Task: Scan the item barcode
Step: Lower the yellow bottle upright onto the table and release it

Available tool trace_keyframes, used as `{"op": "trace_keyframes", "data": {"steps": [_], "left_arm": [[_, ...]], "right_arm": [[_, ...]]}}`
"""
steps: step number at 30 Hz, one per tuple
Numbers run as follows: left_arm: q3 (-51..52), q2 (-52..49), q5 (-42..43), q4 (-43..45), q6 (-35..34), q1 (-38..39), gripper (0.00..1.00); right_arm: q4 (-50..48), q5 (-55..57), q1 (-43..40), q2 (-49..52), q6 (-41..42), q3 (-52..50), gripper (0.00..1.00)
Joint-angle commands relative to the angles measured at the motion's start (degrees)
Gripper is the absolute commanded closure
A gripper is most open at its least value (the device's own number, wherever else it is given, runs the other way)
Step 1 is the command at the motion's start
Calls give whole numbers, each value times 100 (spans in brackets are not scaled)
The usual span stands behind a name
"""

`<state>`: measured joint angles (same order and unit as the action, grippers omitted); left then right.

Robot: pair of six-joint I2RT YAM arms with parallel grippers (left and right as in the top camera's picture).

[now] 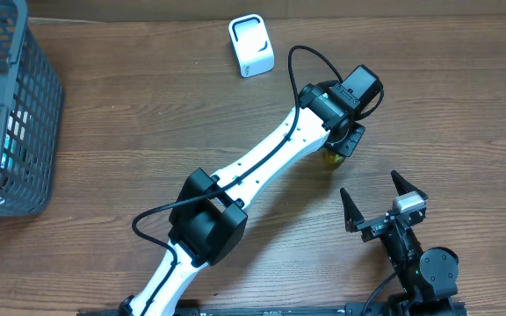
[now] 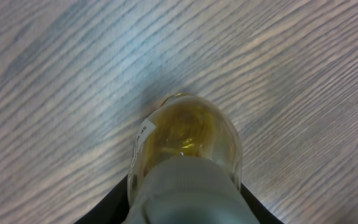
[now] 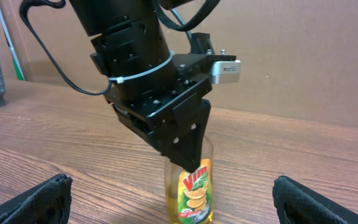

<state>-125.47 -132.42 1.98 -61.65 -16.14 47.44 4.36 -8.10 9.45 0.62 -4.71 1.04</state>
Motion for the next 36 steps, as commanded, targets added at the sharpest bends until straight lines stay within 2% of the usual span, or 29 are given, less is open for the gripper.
{"op": "trace_keyframes", "data": {"steps": [1,3,6,12,24,26,29,32,34,36], "left_arm": [[50,181,127,-256,-393,26,77],[50,181,94,-352,-420,26,85],[50,184,-118,-511,-584,26,90],[50,181,-560,-791,-1012,50,85],[50,181,-1388,-1235,-1379,363,78],[50,184,-1408,-1281,-1377,387,71],[50,184,-1397,-1342,-1370,391,50],[50,181,-1394,-1414,-1366,391,40],[48,184,-1360,-1445,-1366,391,25],[20,184,-1270,-1443,-1364,382,18]], "right_arm": [[-20,55,-20,-37,-17,-55,0],[-17,55,-20,-37,-17,-55,0],[-20,55,-20,-37,-17,-55,0],[-20,55,-20,-37,-17,-55,0],[-20,55,-20,-37,-17,-57,0],[-17,55,-20,-37,-17,-55,0],[-20,55,-20,-37,-17,-57,0],[-20,55,-20,-37,-17,-55,0],[-20,55,-20,-37,-17,-55,0],[-17,55,-20,-37,-17,-55,0]]}}
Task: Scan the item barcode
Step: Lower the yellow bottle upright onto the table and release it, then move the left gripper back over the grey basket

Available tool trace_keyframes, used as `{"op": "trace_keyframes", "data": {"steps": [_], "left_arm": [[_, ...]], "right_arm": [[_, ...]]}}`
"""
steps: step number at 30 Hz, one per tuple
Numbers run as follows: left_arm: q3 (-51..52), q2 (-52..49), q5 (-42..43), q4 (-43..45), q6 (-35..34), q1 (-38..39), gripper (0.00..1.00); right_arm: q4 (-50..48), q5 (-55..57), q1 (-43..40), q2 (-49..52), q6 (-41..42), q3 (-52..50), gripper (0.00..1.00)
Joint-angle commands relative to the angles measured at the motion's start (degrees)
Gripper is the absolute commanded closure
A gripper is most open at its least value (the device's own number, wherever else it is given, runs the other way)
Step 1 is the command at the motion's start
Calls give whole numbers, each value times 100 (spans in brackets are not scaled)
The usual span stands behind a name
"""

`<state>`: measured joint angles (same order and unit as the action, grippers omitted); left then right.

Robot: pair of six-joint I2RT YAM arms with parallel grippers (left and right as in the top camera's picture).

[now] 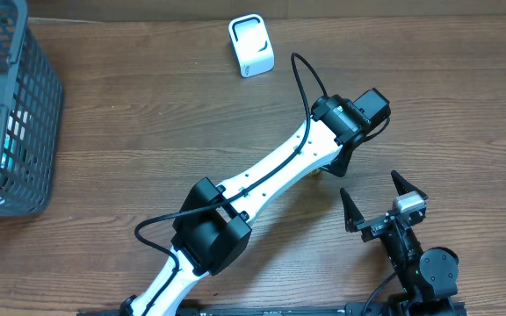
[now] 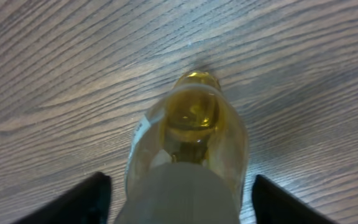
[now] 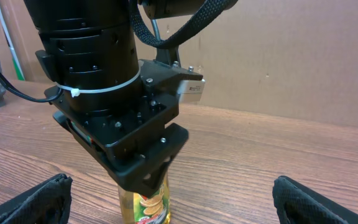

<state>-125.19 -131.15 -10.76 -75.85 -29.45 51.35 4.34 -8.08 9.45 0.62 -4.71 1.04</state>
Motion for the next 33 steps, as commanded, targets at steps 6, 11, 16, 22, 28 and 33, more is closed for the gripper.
{"op": "trace_keyframes", "data": {"steps": [6,11,16,22,28,33], "left_arm": [[-402,114,28,-20,26,-44,11],[-1165,234,26,-26,356,-201,7],[-2109,474,0,-131,667,-658,10],[-2575,1058,-802,-238,785,-1587,14],[-2575,1906,-1080,-308,782,-3042,16],[-2575,2402,-1058,-310,756,-4540,17]], "right_arm": [[-17,52,-20,-37,-17,-55,0],[-17,52,-20,-37,-17,-55,0],[-17,52,-20,-37,-17,-55,0],[-17,52,-20,-37,-17,-55,0],[-15,52,-20,-37,-17,-57,0],[-15,52,-20,-37,-17,-55,0]]}}
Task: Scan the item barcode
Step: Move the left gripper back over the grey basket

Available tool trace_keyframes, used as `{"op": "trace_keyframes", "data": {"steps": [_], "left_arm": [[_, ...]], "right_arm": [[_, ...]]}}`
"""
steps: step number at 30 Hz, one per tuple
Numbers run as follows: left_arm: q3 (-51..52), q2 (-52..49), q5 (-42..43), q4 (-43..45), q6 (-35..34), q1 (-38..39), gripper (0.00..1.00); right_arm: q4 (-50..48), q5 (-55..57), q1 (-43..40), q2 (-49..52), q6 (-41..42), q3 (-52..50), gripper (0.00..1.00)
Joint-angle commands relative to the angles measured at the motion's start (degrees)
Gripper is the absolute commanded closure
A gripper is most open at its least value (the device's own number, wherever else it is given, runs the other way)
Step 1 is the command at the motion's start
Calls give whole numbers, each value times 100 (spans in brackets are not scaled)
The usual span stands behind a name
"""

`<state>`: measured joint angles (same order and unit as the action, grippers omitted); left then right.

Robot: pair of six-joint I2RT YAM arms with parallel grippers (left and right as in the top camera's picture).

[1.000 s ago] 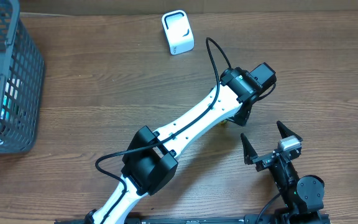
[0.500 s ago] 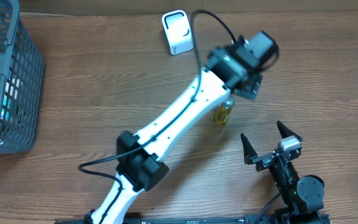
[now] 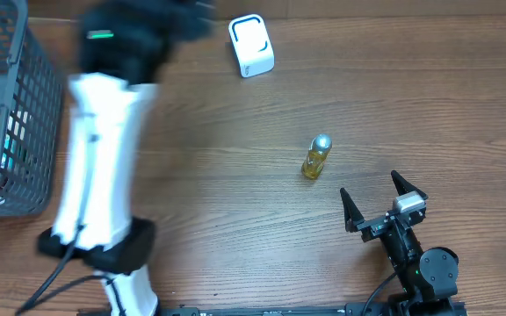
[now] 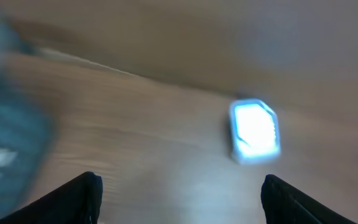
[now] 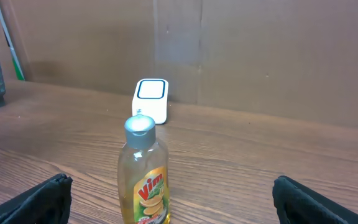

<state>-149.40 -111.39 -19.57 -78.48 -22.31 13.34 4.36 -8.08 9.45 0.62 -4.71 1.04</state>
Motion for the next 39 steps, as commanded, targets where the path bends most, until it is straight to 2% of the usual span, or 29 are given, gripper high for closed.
{"op": "trace_keyframes", "data": {"steps": [1,6,10,13,15,17,20,27,39], "left_arm": [[-153,479,-175,-74,-2,-1062,17],[-151,498,-136,-452,-361,-2514,16],[-149,378,-131,-901,-721,-3355,16],[-144,232,-131,-1217,-1027,-3877,9],[-144,103,-133,-1440,-1239,-4205,0],[-144,-20,-129,-1622,-1368,-4430,0],[-144,-275,31,-1832,-1410,-4699,0],[-96,-861,1005,-1832,-935,-5014,0],[168,-1373,1043,-1832,-640,-5062,0]], "right_arm": [[-17,52,-20,-37,-17,-55,0],[-20,52,-20,-37,-17,-55,0],[-20,52,-20,-37,-17,-57,0],[-17,52,-20,-37,-17,-55,0],[-20,52,-20,-37,-17,-55,0],[-17,52,-20,-37,-17,-55,0],[-17,52,-20,-37,-17,-57,0],[-20,52,-20,-37,-17,-55,0],[-17,52,-20,-37,-17,-55,0]]}}
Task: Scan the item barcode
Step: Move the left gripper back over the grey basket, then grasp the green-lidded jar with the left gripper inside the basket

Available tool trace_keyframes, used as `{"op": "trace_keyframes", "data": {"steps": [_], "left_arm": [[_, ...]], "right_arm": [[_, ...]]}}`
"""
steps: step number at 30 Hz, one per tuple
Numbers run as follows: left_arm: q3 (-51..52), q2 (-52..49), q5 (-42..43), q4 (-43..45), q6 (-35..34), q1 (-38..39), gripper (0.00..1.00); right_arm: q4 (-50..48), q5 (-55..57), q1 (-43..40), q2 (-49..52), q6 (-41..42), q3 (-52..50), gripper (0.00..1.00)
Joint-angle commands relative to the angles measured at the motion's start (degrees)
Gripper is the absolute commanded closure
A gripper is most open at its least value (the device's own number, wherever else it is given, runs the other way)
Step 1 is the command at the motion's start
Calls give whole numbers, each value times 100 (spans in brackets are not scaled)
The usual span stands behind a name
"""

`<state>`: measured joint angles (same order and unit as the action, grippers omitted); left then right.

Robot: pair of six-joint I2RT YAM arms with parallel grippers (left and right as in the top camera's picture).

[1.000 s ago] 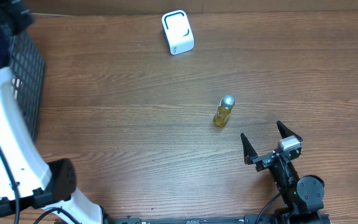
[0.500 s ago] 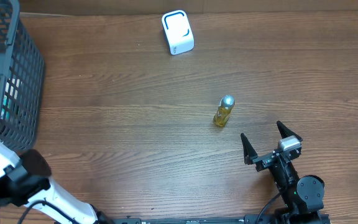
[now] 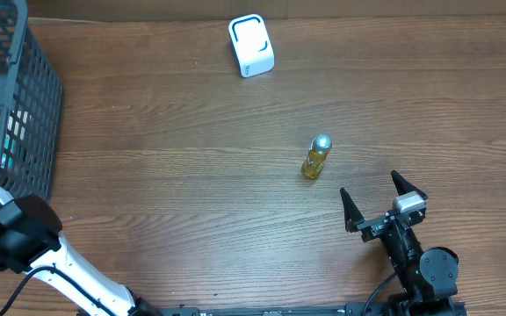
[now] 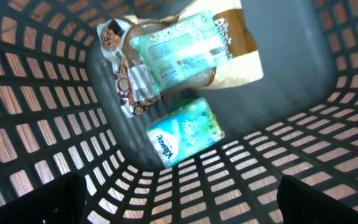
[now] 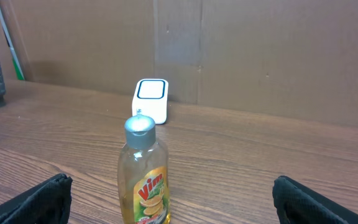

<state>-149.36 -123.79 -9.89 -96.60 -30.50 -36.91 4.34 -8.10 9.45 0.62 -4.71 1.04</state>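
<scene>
A yellow Vim dish-soap bottle (image 3: 316, 156) with a grey cap stands upright on the wooden table, also in the right wrist view as the bottle (image 5: 145, 174). The white barcode scanner (image 3: 251, 46) sits at the far edge, seen behind the bottle as the scanner (image 5: 151, 99). My right gripper (image 3: 383, 204) rests open near the front, facing the bottle, nothing between its fingers (image 5: 42, 199). My left gripper (image 4: 182, 208) is open above the inside of the grey basket (image 4: 36, 93), over a teal tissue pack (image 4: 185, 132) and a labelled bag (image 4: 191, 53).
The grey mesh basket (image 3: 26, 105) stands at the table's left edge with packaged items in it. My left arm's base link (image 3: 16, 239) is at the lower left. A brown cardboard wall (image 5: 260, 56) runs behind the table.
My left arm was a blur over the table's upper left, its camera facing the scanner. Now its open gripper looks down into the basket. Bottle and right gripper are unchanged.
My left gripper was shut on the cap of the bottle standing mid-table. Then its fingers stood open around the bottle. Then the arm was away to the left and the bottle stood alone. Now the left gripper is over the basket; the right arm stayed still.
</scene>
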Motion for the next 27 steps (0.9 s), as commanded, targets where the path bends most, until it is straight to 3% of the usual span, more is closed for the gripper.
{"op": "trace_keyframes", "data": {"steps": [1,13,27], "left_arm": [[256,-136,72,-22,177,-37,0],[1917,-136,111,826,133,-42,0],[2973,-136,463,1766,136,-59,1]], "right_arm": [[-17,55,-20,-37,-17,-55,0],[-17,55,-20,-37,-17,-55,0],[-15,55,-20,-37,-17,-55,0]]}}
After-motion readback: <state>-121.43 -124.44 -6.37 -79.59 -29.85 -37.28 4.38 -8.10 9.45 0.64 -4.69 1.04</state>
